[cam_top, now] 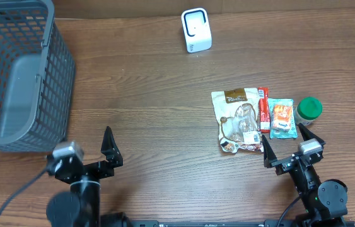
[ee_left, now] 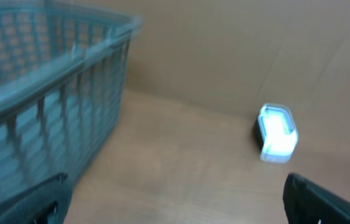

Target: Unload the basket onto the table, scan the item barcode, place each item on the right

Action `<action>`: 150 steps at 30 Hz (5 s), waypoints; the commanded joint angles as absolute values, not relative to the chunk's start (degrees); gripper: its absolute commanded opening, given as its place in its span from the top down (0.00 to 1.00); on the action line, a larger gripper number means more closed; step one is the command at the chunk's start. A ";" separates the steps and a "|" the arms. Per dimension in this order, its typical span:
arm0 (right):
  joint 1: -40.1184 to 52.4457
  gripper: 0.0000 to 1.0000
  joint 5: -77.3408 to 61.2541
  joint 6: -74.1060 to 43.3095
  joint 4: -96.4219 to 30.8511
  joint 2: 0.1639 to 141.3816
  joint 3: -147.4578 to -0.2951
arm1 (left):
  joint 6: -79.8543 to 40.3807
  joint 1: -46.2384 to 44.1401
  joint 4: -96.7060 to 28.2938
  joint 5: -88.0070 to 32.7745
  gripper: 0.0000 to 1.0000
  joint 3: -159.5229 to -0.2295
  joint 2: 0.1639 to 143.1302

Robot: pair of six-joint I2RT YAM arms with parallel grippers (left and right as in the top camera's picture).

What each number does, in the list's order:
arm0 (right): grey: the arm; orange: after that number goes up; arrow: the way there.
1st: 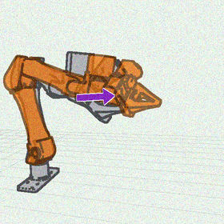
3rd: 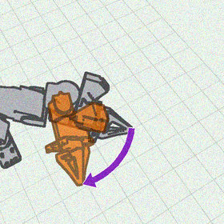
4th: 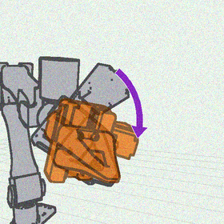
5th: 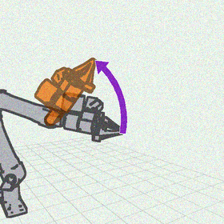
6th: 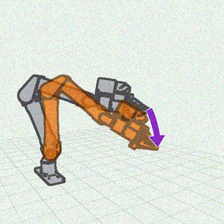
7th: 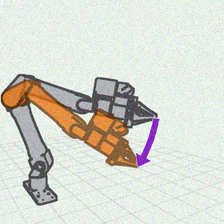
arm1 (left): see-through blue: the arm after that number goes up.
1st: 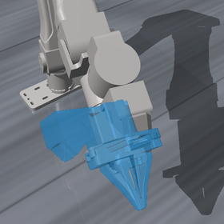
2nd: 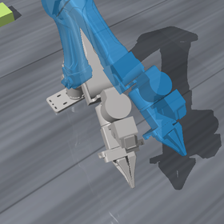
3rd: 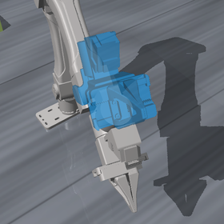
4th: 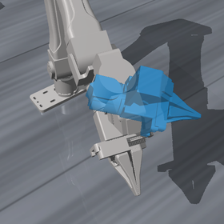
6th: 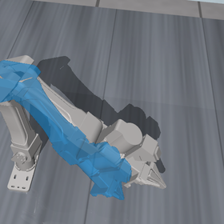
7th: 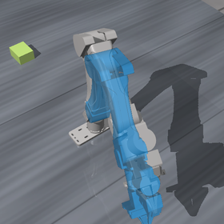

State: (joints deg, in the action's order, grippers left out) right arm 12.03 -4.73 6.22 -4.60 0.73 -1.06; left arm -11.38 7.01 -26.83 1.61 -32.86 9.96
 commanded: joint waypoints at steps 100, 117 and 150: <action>11.86 0.00 -5.21 6.48 -4.38 0.16 -0.45 | -9.17 2.26 -4.23 2.96 0.00 -0.30 0.25; 11.86 0.00 -5.21 6.48 -4.38 0.19 -0.45 | -9.17 2.26 -4.23 2.96 0.00 -0.30 0.25; 11.86 0.00 -5.21 6.48 -4.36 0.16 -0.45 | -9.17 2.26 -4.23 2.96 0.00 -0.30 0.25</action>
State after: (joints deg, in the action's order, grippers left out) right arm 12.03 -4.73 6.17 -4.60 0.73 -1.06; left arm -10.28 2.59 -4.34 2.46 -0.49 0.69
